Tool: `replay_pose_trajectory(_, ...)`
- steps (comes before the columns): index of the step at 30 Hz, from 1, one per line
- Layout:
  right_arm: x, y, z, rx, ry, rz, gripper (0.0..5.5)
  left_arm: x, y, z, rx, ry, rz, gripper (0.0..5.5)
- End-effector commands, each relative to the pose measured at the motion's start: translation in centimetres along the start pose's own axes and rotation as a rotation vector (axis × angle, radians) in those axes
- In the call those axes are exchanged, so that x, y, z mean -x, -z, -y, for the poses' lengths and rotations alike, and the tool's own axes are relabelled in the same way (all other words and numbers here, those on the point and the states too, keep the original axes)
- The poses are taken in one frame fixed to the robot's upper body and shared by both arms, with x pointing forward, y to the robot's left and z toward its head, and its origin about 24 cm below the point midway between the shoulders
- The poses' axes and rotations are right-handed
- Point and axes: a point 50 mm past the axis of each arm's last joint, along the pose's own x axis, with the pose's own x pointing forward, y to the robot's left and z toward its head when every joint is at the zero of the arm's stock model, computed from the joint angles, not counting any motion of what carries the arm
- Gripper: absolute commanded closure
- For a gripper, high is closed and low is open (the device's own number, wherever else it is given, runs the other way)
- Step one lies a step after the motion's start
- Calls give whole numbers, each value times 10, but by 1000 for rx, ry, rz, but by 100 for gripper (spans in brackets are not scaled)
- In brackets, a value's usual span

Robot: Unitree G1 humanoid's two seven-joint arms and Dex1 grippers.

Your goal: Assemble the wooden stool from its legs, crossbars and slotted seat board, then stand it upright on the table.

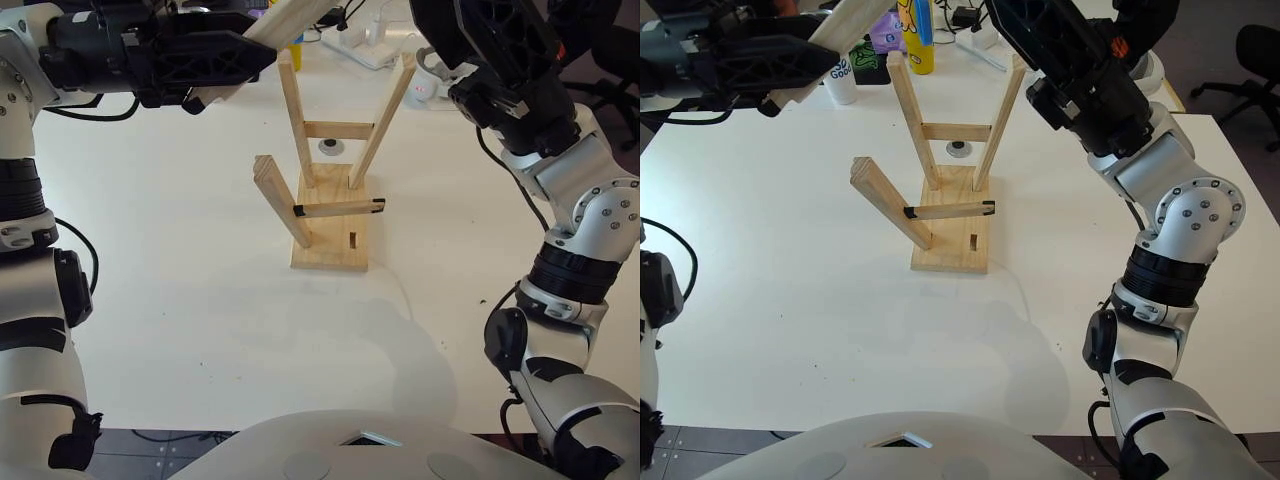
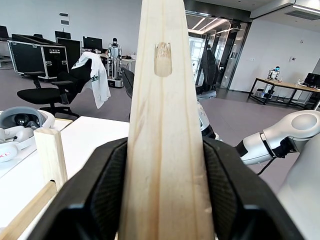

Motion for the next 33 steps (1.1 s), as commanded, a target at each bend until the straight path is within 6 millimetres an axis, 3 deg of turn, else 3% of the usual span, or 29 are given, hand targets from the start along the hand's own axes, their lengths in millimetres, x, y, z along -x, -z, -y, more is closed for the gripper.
replay_pose_trajectory(1,-11,-3,-8,28,-34,-19,10,1,-6,4,-48,-6,-58,342)
replay_pose_trajectory(8,-11,8,-8,45,-13,-97,10,4,-4,5,-46,0,-129,342)
replay_pose_trajectory(28,-6,12,-9,22,-47,-156,336,10,0,6,-13,5,-183,342)
replay_pose_trajectory(33,-6,14,-10,15,-52,-157,337,10,3,6,-2,11,-194,342)
